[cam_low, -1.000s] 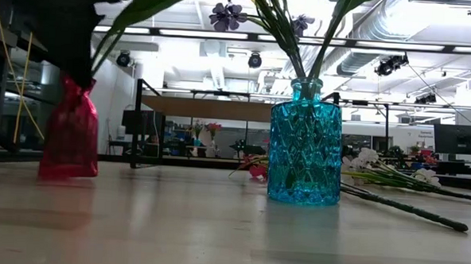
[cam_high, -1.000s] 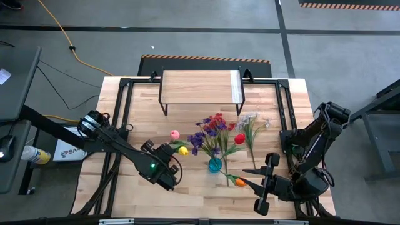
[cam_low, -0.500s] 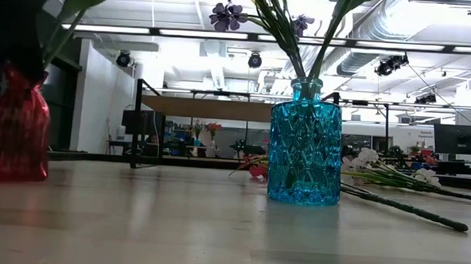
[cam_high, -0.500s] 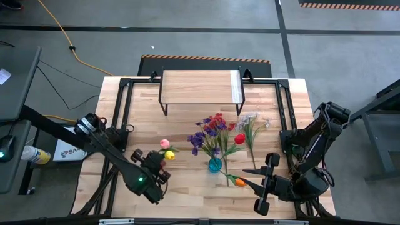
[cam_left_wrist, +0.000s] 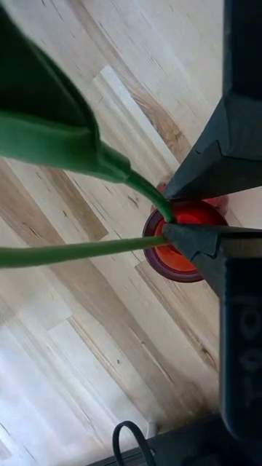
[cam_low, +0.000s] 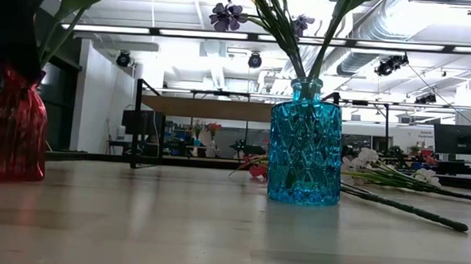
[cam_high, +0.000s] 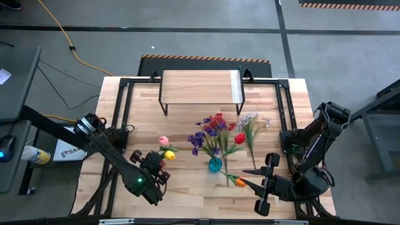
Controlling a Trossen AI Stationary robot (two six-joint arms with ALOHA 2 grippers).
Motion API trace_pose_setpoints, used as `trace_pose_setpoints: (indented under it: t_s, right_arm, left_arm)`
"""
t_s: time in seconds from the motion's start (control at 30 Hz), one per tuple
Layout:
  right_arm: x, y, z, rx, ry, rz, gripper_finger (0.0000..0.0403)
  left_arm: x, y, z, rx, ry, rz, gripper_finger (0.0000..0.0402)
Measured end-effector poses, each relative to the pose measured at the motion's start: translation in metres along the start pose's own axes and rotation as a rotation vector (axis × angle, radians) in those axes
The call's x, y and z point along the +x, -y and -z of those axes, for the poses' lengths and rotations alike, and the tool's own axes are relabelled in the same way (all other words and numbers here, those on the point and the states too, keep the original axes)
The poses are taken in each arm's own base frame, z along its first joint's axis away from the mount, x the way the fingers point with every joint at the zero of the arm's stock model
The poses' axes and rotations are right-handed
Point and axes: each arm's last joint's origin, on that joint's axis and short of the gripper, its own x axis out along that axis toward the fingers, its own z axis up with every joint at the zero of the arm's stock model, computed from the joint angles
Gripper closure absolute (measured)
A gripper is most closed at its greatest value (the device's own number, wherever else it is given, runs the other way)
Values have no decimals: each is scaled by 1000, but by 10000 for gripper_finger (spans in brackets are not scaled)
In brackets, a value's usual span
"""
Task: Pick and place flowers into a vace then onto a shelf
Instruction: Move the red vase to the left of the table
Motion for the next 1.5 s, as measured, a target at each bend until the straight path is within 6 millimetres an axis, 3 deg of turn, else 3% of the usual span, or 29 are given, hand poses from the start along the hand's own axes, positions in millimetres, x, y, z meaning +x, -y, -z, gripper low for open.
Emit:
trace_pose_setpoints:
  t_s: [1.5]
  right_arm:
    - [0,2,-2,-44,4,17,300]
  left_arm:
    - [0,0,0,107,9,3,304]
